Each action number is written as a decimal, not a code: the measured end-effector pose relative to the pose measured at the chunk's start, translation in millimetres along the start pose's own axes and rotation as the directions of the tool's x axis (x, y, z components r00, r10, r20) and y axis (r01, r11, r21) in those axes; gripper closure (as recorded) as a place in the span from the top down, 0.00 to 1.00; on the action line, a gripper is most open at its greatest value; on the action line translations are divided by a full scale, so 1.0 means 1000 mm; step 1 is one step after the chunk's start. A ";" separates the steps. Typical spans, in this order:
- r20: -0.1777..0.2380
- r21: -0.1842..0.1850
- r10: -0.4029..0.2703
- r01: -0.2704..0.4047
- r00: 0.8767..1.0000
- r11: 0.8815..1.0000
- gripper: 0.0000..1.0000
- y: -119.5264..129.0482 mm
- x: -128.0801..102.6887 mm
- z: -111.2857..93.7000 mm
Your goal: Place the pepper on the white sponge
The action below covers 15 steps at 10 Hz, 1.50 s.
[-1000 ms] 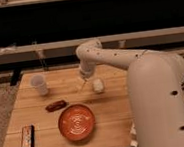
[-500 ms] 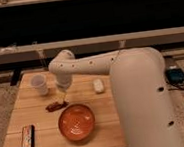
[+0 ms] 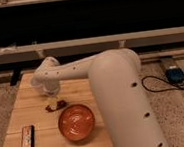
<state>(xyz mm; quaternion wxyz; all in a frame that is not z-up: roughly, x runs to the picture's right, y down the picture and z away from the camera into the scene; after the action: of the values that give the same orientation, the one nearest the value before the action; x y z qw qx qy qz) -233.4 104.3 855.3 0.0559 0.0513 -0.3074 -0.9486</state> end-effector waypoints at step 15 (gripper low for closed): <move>0.094 0.020 0.082 -0.084 0.992 0.996 0.11 0.013 -0.014 0.047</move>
<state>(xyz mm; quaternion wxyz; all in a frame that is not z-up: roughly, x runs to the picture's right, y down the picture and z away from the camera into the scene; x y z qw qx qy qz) -224.4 122.9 902.1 0.0802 -0.0052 -0.3228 -0.9430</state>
